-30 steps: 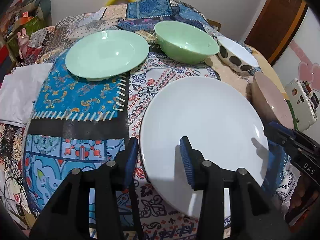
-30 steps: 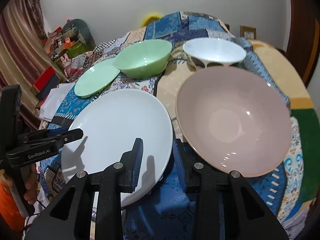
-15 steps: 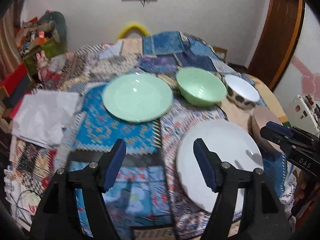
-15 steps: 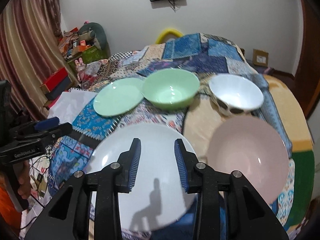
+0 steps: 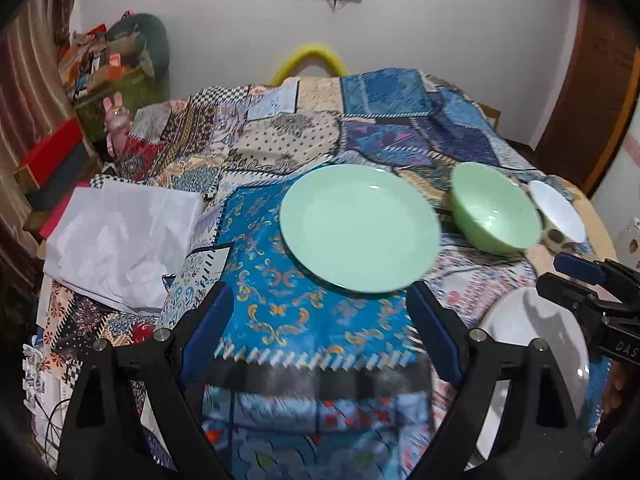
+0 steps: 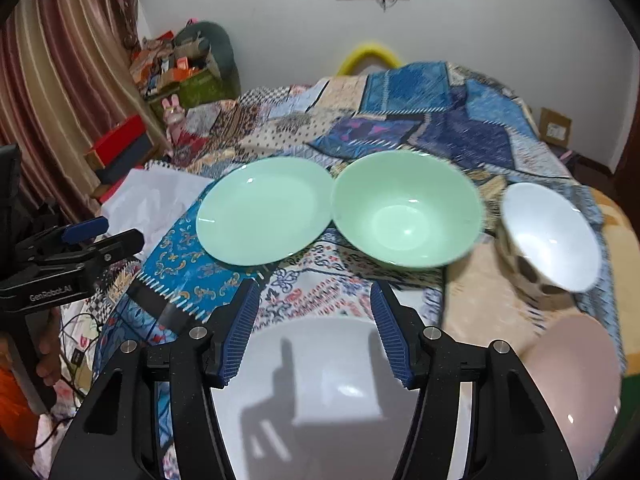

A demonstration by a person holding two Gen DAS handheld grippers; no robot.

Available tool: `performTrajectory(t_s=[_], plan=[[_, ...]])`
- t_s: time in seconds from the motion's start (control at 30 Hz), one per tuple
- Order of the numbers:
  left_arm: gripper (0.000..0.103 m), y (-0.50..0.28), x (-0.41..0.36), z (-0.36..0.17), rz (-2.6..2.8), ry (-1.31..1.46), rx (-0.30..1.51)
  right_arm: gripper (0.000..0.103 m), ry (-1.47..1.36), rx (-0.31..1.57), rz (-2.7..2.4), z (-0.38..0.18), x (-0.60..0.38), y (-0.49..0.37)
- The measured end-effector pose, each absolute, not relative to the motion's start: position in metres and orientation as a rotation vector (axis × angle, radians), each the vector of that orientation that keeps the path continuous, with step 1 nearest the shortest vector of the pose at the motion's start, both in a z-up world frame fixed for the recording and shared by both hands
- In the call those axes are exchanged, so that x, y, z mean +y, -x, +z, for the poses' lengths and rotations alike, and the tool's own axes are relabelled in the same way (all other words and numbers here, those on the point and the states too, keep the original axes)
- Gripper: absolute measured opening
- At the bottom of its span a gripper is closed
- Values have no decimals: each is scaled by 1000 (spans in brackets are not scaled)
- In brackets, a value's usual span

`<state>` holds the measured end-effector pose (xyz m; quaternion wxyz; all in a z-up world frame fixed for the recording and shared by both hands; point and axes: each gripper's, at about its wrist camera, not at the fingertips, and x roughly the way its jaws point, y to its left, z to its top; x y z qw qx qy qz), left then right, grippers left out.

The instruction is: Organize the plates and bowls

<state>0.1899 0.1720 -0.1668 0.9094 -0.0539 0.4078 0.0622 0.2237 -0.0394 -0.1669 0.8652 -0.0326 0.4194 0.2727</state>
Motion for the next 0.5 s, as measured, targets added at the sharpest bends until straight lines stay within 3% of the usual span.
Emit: performTrajectory(t_s=[0.27, 0.5], plan=[[87, -236, 197, -203, 105, 141, 882, 52, 81, 994, 596, -197, -12, -254], [61, -268, 215, -227, 67, 191, 949, 41, 75, 1057, 612, -206, 9, -268]])
